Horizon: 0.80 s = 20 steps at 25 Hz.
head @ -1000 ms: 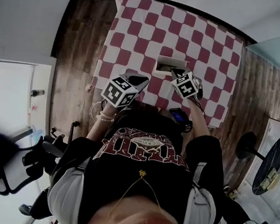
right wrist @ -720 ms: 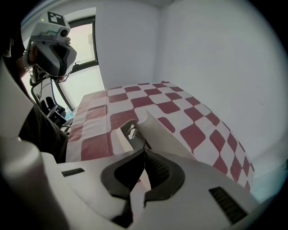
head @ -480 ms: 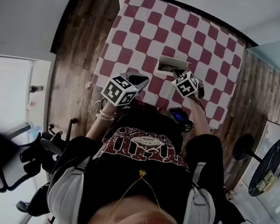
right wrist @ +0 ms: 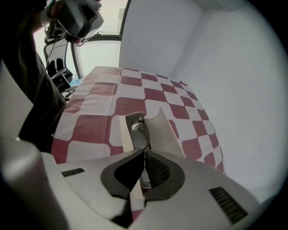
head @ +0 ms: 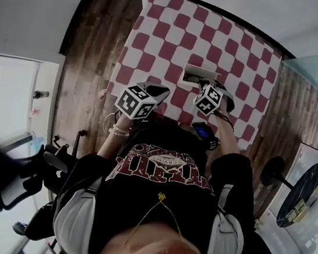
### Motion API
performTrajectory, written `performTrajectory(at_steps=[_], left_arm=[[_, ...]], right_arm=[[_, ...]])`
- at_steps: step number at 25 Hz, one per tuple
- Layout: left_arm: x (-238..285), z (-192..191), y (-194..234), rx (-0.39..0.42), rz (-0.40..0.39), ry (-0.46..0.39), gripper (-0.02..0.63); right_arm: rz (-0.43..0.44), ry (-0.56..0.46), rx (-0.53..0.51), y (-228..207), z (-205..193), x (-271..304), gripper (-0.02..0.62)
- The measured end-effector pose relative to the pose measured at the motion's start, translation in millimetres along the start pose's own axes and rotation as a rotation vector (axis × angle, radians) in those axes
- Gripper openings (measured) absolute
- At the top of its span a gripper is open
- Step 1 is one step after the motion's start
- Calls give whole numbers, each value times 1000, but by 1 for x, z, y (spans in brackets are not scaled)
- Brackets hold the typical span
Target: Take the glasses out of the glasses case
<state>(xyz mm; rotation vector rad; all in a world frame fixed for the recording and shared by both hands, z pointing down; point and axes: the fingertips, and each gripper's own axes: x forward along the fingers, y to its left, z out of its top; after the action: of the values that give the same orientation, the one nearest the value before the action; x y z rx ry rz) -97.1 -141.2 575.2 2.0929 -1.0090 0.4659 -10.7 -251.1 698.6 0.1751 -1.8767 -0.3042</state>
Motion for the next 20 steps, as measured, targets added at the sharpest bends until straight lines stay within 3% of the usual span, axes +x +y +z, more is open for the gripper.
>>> performTrajectory(at_steps=[13,17,20], left_arm=[[-13,-4,10,-46,19,-32,-2],[-15,-6,13,-55,20,-36,-2],[-17,-7,17,-68,22,-41,-2]], right_arm=[[-66,115,-262,0,3,6,20],[-112,117,-246,-16,4,-3,23],[-88,109,-230,-19,7,-4,38]])
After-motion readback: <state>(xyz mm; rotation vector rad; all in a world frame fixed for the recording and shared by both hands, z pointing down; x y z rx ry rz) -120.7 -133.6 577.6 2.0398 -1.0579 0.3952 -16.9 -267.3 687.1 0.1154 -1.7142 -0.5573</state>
